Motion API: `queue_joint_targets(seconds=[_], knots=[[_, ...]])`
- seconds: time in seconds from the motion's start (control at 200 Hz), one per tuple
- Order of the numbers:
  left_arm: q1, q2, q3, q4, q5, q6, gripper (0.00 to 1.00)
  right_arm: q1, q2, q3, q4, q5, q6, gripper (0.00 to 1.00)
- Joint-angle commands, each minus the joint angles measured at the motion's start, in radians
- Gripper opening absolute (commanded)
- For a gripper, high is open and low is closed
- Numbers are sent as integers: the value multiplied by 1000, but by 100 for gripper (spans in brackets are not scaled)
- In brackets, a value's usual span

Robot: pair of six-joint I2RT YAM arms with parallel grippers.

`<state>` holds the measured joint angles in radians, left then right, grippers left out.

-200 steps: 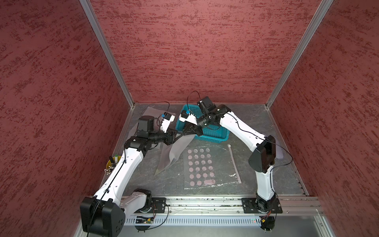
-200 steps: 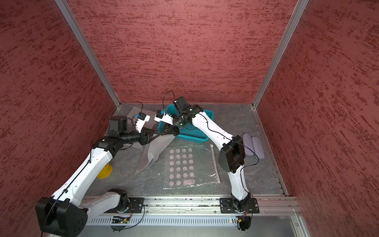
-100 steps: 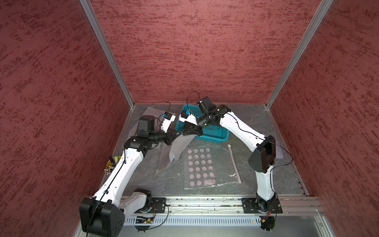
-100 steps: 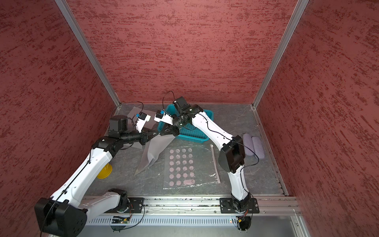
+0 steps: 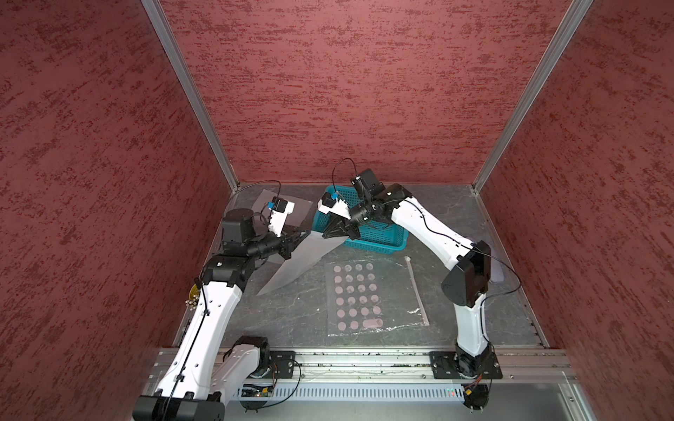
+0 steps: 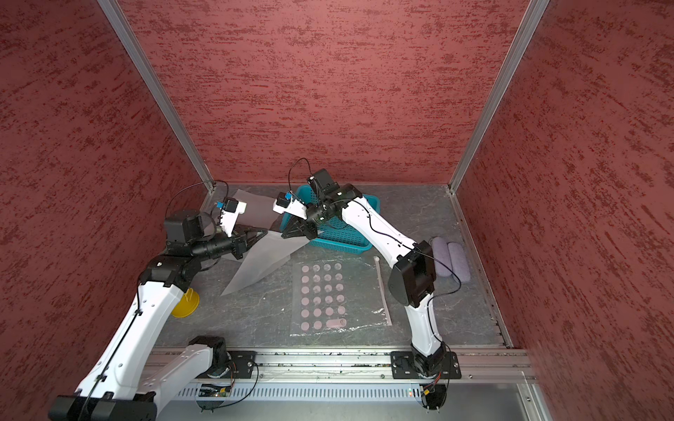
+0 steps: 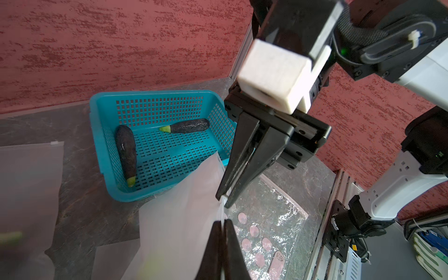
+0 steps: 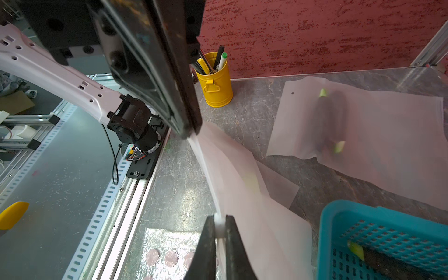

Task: Place the eggplant in a zip-top bag and seal the zipper
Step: Zip the zipper on the zipper food storage bag.

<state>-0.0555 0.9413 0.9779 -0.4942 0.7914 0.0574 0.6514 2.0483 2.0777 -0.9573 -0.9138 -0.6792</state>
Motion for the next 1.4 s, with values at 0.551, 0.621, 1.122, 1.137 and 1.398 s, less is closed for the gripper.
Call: queue_joint_targets(seconds=[0.551,0.621,1.122,1.137,1.398], knots=[[171,-100,-13,151,-63,-66,0,-100,-32,-134,34,115,79,8],[181,-102,-16,156,-61,-73,0,-111,-44,-157,53,124,105,8],[210,-103,-30,177,-23,-103,0,-145,-86,-251,99,150,139,8],[210,-102,-30,175,-22,-103,0,-144,-85,-252,100,149,139,8],[184,-71,-29,152,44,-107,0,-145,-131,-257,168,114,161,32]])
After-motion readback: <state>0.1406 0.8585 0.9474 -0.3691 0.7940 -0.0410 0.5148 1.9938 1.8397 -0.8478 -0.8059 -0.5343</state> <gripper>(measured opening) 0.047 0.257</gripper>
